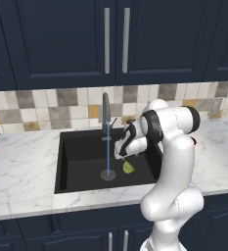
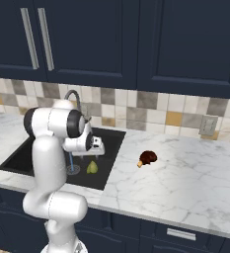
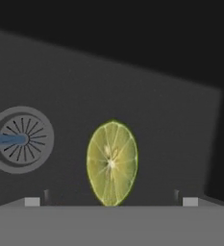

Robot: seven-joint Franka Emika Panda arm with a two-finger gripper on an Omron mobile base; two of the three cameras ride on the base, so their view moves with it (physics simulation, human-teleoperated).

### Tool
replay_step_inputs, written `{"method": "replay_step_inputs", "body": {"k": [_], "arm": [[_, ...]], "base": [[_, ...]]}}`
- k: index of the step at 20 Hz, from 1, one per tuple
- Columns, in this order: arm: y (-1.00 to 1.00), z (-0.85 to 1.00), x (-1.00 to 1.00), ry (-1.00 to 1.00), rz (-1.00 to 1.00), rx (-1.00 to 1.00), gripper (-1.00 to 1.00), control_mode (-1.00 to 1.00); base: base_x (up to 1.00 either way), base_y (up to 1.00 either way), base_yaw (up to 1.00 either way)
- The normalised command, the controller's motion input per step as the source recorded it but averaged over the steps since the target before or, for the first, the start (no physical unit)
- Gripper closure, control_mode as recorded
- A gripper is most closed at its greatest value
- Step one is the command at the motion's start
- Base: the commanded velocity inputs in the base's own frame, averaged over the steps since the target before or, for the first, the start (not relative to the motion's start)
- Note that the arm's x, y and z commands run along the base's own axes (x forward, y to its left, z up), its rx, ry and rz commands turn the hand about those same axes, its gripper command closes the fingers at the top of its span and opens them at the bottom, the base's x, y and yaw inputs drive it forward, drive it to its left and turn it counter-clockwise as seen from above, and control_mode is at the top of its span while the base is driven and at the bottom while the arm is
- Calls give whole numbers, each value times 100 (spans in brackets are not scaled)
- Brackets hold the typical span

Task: Turn on the sink faucet. Then move the lemon wedge from the counter to the sink. Turn off the sink. Move the vegetable from the sink to the pot next to the stove. Finally move the pot to the rear left burner.

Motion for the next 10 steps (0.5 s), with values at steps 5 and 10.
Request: {"method": "replay_step_inputs", "body": {"k": [5, 10], "arm": [[0, 35, -8, 0, 0, 0, -100, -100], [-7, 24, -11, 0, 0, 0, -100, -100]], "base": [[0, 0, 0], [0, 0, 0]]}}
